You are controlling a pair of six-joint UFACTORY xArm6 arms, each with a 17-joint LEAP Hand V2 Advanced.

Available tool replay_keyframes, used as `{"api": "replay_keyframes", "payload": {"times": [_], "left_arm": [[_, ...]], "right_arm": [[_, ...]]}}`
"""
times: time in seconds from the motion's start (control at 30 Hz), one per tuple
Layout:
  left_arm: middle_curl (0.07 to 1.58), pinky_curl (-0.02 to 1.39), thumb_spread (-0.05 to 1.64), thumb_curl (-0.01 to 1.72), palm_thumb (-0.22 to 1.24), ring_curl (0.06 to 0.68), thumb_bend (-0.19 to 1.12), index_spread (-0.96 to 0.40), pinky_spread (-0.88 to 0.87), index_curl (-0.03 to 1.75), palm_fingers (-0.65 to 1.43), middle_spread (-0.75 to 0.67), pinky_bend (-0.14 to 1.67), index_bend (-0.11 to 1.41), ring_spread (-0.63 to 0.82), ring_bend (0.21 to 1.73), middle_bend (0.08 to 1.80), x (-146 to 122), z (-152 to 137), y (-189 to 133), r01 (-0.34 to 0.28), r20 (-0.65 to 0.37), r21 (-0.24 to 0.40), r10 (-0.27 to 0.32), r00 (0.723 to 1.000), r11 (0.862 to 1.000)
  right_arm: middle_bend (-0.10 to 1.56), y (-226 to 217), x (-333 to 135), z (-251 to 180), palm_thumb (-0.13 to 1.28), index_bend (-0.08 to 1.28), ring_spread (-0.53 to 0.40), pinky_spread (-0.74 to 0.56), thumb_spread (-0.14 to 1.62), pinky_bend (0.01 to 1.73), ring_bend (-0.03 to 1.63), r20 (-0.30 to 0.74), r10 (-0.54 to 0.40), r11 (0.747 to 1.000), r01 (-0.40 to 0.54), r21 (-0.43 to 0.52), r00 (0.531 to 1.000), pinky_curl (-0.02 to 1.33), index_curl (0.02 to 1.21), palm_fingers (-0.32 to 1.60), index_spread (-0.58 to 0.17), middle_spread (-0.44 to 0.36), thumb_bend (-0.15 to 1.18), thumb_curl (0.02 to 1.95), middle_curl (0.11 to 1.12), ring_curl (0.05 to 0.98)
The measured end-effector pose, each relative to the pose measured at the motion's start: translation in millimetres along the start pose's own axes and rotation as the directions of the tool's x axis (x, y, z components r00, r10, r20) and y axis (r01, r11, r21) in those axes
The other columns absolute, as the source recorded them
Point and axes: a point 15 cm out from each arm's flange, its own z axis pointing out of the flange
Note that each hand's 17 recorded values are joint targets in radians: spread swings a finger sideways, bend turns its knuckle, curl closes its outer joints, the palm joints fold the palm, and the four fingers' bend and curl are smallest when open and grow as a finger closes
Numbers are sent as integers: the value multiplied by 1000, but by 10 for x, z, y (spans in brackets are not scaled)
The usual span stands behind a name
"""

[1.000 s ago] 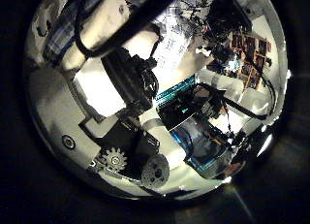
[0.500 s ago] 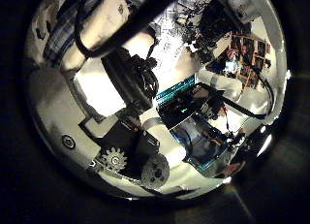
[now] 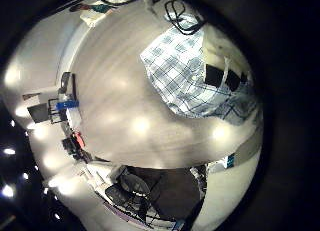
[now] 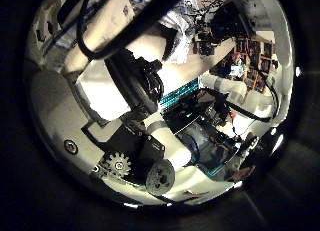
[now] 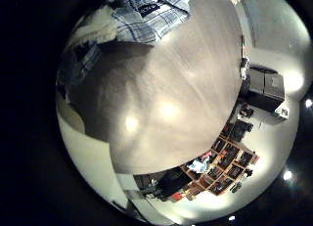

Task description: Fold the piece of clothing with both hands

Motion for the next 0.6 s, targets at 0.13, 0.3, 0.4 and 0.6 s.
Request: {"api": "replay_keyframes", "payload": {"times": [0.13, 0.3, 0.4, 0.6], "left_arm": [[758, 712, 1402, 316, 556, 480, -7, -719, -765, 1061, 1082, -529, 622, 433, -551, 1004, 939, 60, -6, 97, -13, -12, -14, 13, 1000, 1000], [760, 719, 1401, 316, 556, 480, -7, -723, -767, 1065, 1084, -530, 615, 428, -548, 1001, 936, 235, -16, 250, -50, -46, -5, 50, 998, 999], [761, 723, 1401, 316, 556, 481, -7, -725, -768, 1068, 1084, -531, 611, 426, -548, 1000, 934, 303, -67, 321, -64, -44, 20, 65, 997, 998], [762, 729, 1392, 308, 517, 470, -24, -723, -770, 1067, 1001, -534, 589, 404, -545, 955, 936, 355, -7, 362, -71, -54, 10, 72, 996, 997]], "right_arm": [[1257, 216, 306, -311, 1048, 1115, -221, -165, 929, 1490, 1402, 13, 60, 997, -61, 50, 998, 530, 882, 1074, -305, -210, 37, 667, 948, 701], [1284, 513, 497, -635, 1046, 1127, -217, -154, 932, 1478, 1398, 35, 114, 989, -117, 93, 993, 571, 894, 1074, -284, -187, 10, 711, 937, 720], [1293, 564, 537, -848, 1041, 1130, -217, -150, 932, 1464, 1398, 70, 128, 981, -137, 137, 989, 592, 899, 1071, -275, -178, -7, 732, 930, 729], [1309, 573, 578, -1000, 1030, 1129, -217, -147, 937, 1436, 1392, 83, 139, 977, -150, 148, 987, 635, 904, 1071, -264, -163, -10, 770, 911, 742]]}}
